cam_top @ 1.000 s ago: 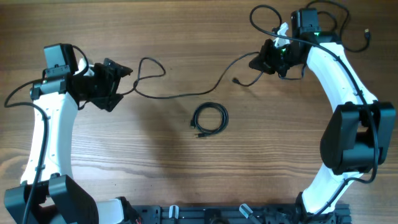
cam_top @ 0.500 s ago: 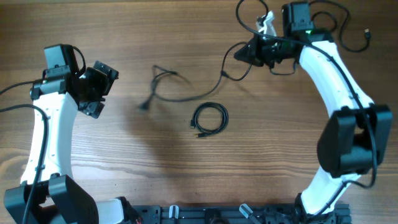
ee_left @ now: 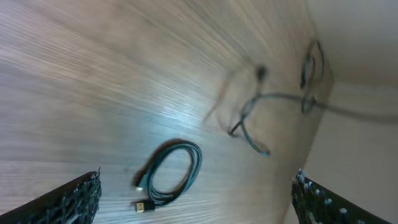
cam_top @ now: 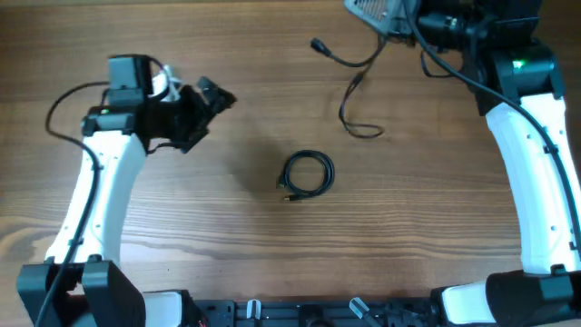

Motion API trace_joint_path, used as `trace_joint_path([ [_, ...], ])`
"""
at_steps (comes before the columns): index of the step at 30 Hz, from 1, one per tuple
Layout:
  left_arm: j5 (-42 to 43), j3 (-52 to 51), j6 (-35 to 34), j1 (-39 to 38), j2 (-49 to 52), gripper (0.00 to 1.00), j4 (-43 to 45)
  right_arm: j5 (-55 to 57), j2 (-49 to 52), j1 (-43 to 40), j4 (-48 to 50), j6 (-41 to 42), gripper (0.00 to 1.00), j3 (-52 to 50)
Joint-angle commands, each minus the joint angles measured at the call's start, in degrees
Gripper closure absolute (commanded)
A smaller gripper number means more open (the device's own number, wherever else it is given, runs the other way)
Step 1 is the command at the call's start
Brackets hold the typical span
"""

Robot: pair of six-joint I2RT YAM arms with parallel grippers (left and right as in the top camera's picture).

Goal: Untangle cables
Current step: 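Carry the cable with the right gripper toward the top of the table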

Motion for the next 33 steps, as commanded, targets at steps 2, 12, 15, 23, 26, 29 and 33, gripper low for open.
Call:
trace_joint_path([
  [2,-1.4,-0.2,9.3,-8.3,0.0,0.0,2.6,-2.5,0.2,3.0,8.5,9.2,0.96,0.5],
  [12,-7.9,-0.2,9.0,-13.0,0.0,0.0,2.7,-1.9,0.2,4.2,40.7,36.6,0.96,0.5],
  [15,-0.5,-0.2,8.2,-13.0,0.0,0.0,2.7,-1.7,0.3,5.7,42.8,38.1,0.96,0.5],
  [23,-2.7,-0.2,-7.0,-18.6,0.0,0.03,3.0,6.9,0.4,11.3,42.9,38.1,0.96,0.5],
  [26,-6.0,-0.2,-7.8,-20.3,0.0,0.06,4.9,6.6,0.4,13.1,42.9,38.5,0.96,0.5],
  [29,-11.8,-0.2,-16.4,-20.5,1.0,0.09,5.1,6.5,0.4,15.0,43.0,39.7,0.96,0.5],
  [33,-14.2,-0.2,-16.5,-20.5,5.3,0.48,6.1,5.1,0.4,15.5,43.0,39.7,0.96,0.5],
])
